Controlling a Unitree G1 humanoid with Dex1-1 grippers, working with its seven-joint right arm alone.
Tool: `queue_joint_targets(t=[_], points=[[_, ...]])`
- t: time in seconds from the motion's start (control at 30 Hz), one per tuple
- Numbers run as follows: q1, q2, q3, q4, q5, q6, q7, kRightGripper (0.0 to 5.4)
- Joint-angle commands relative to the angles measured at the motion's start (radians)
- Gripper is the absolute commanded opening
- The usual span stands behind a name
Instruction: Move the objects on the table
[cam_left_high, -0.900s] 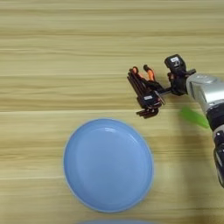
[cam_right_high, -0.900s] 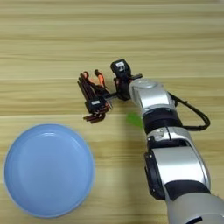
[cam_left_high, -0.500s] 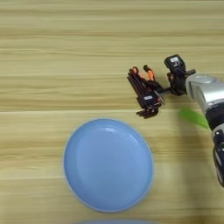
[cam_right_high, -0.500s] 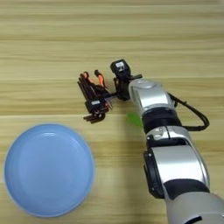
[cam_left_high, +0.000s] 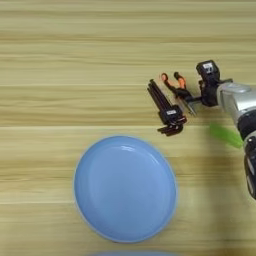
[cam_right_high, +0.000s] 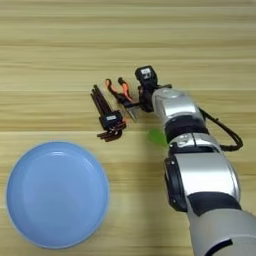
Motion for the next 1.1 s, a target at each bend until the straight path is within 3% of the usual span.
queue_joint_targets(t=[0.03, 0.23, 0.47, 1.1], points=[[-0.083, -0.097, -0.018, 0.021, -0.023, -0.032, -0.057, 5.38], [-0.105, -0.123, -0.024, 0.087, -0.025, -0.065, -0.09, 5.38], [-0.108, -0.153, -0.011, 0.102, -0.034, -0.084, -0.056, 5.38], [-0.099, -0.162, -0.07, -0.1, 0.026, -0.082, 0.038, 5.38]])
